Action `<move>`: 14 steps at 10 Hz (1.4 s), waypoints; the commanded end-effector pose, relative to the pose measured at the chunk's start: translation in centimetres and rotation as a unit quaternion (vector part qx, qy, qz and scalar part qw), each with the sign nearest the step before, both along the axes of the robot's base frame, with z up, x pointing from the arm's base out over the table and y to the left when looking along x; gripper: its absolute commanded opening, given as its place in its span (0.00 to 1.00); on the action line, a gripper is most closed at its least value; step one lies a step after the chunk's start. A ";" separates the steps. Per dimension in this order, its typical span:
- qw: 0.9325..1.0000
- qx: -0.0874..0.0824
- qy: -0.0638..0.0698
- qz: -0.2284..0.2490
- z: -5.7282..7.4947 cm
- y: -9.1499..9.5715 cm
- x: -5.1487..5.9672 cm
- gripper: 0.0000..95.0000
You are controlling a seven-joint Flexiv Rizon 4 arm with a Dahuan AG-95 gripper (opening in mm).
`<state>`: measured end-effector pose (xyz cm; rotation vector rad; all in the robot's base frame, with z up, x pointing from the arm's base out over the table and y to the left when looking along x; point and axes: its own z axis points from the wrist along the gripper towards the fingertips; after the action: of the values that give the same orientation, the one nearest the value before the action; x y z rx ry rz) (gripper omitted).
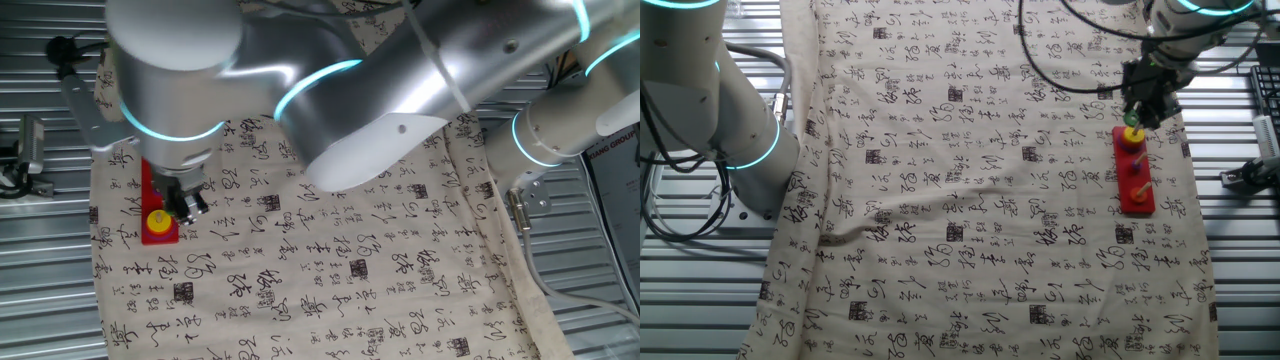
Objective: Take out one Hanoi block and throw it aside
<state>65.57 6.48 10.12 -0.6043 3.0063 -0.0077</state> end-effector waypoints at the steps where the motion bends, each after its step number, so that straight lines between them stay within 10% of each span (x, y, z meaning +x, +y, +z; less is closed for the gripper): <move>1: 1.000 -0.001 -0.004 -0.003 -0.3 -0.1 -0.8 0.00; 14: 1.000 -0.001 -0.011 -0.007 -0.9 -0.4 -4.1 0.00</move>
<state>61.68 6.11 9.17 -0.5803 2.9929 -0.0136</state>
